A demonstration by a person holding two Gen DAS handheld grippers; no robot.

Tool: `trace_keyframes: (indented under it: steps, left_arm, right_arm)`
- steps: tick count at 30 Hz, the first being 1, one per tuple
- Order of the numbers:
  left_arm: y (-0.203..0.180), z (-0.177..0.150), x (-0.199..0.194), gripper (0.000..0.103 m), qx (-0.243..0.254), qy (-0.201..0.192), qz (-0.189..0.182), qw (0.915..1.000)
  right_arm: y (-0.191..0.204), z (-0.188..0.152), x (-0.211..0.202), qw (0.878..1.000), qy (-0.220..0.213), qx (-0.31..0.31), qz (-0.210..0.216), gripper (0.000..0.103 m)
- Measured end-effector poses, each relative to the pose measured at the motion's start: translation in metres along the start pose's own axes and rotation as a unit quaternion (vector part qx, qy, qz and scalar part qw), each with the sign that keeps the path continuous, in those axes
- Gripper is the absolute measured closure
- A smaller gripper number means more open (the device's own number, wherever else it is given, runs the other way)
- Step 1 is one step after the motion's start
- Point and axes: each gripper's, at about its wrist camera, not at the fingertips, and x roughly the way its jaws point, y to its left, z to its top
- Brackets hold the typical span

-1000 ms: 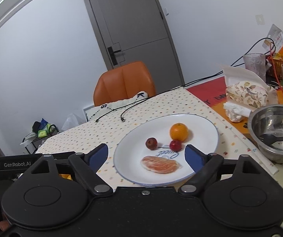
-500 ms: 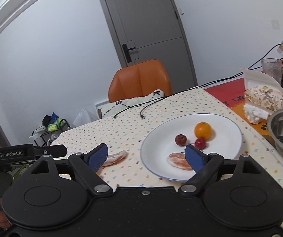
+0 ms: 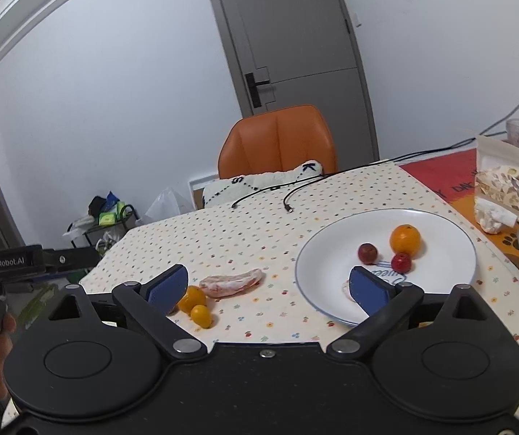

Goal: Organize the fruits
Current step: 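Move both tools back toward the remaining fruit, then grasp a small yellow orange with the right tool while the left tool grasps a brown kiwi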

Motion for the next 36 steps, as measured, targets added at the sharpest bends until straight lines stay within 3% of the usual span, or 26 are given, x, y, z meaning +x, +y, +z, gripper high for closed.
trace_keyframes:
  steps: [15, 36]
  left_arm:
    - [0.047, -0.002, -0.004, 0.017, -0.060, 0.013, 0.018, 0.9979]
    - [0.064, -0.020, 0.032, 0.017, -0.071, 0.044, 0.005, 0.9965]
  right_arm:
    - [0.014, -0.003, 0.012, 1.000, 0.027, 0.005, 0.014, 0.000]
    - [0.025, -0.021, 0.052, 0.997, 0.071, -0.007, 0.028, 0.000]
